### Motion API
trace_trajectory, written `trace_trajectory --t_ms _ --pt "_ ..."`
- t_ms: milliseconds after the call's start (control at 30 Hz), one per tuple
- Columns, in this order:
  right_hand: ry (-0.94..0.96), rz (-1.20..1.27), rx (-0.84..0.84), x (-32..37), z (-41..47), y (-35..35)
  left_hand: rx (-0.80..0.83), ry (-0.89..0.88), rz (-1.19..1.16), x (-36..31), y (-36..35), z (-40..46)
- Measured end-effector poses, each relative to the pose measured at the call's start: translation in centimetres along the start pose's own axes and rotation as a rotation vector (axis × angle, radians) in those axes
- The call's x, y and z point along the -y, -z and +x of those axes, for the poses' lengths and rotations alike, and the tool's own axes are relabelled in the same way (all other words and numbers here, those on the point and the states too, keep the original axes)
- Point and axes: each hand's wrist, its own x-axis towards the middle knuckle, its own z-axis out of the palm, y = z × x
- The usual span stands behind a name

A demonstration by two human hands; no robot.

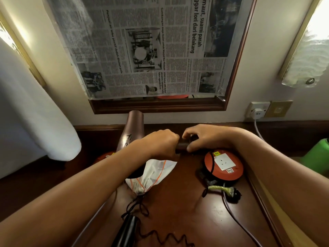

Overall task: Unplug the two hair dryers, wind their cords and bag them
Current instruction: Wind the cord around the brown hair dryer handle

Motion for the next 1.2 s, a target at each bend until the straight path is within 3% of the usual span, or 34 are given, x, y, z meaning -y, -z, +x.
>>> trace_trajectory --t_ms 100,333,400,467,533,567,667,733,900,1200 --pt "0.076 -0.197 -0.127 -0.3 0.7 -1.3 0.034 0.01 -0.062 0.7 0.1 0.6" --pt "0.168 -0.167 -0.334 -1.5 1.3 -1.6 0.012 0.018 -0.253 2.5 -0.5 0.9" --pt "0.169 -0.193 -0.354 -2.0 1.3 -1.7 -0.155 0.015 -0.229 3.3 -0.9 -0.2" --pt "0.133 -0.197 -0.361 -2.8 1.0 -2.1 -0.421 0.121 -0.216 4.6 -1.9 -1.8" --pt "0.095 -0.183 -0.369 -3.6 0.7 -2.6 -0.622 0.337 -0.462 5.7 -3.5 -3.6" --pt "0.079 -0.173 -0.375 -3.9 0.6 -2.9 -0.654 0.441 -0.698 6.4 -4.4 -4.4" --pt "0.055 -0.114 -0.397 -4.5 0.6 -3.9 -0.523 0.594 -1.448 7.5 -7.0 -5.8" --pt "0.057 -0.083 -0.404 -4.6 0.6 -4.7 -0.402 0.586 -1.605 7.0 -7.8 -6.4" --pt "0.042 -0.028 -0.388 -4.6 1.0 -6.3 -0.407 0.498 -1.695 6.3 -8.2 -7.1" --pt "-0.012 -0.196 -0.237 -3.4 1.8 -8.4 -0.478 0.559 -1.7 6.3 -10.5 -8.4"
